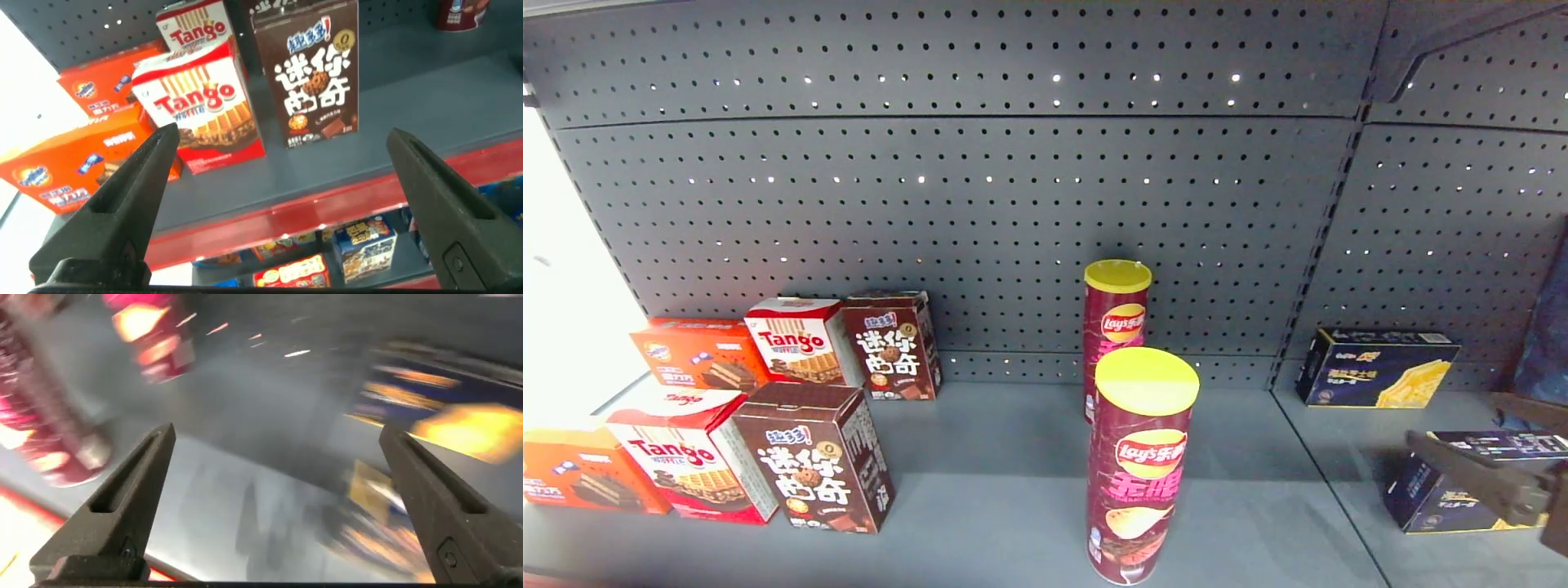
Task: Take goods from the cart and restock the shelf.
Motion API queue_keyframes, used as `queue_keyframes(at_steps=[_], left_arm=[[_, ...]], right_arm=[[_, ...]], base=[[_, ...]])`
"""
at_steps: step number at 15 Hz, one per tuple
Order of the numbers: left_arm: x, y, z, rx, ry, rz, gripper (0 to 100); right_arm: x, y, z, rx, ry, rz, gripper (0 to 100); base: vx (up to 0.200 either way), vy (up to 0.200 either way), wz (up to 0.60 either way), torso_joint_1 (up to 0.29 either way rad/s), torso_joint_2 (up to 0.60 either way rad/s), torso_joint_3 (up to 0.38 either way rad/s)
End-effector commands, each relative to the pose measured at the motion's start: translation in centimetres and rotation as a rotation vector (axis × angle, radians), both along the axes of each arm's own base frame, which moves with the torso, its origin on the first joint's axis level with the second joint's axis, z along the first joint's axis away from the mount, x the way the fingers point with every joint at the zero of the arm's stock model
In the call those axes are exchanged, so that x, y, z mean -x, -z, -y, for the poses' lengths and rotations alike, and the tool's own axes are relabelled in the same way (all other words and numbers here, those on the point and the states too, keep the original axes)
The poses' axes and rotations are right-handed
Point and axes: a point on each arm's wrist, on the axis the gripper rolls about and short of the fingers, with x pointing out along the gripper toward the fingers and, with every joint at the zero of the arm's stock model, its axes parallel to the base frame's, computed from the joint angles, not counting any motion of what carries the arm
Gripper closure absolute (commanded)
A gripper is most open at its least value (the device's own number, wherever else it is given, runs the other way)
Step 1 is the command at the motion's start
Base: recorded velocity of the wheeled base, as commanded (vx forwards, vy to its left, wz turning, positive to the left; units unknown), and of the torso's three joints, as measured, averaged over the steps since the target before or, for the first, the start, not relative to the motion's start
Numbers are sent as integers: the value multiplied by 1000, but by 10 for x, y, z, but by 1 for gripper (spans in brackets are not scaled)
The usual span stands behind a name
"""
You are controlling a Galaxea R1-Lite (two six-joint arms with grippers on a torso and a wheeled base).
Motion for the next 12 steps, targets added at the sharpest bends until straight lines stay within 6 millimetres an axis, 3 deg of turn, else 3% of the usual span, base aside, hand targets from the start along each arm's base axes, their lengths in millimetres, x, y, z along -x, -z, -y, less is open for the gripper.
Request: queue_keyframes(at_steps=[1, 5, 9, 12], left_arm=[[15, 23, -6, 14, -3, 51, 0], [25, 40, -10, 7, 0, 29, 0], [28, 64, -11, 1, 1, 4, 0], [28, 64, -11, 2, 7, 2, 0]], right_arm=[[82, 49, 32, -31, 256, 203, 0], [119, 102, 32, -25, 386, 276, 0], [116, 121, 35, -61, 491, 178, 0], [120, 128, 34, -63, 339, 129, 0]], base=[[0, 0, 0, 0, 0, 0], [0, 0, 0, 0, 0, 0], [0, 0, 0, 0, 0, 0], [0, 0, 0, 0, 0, 0]])
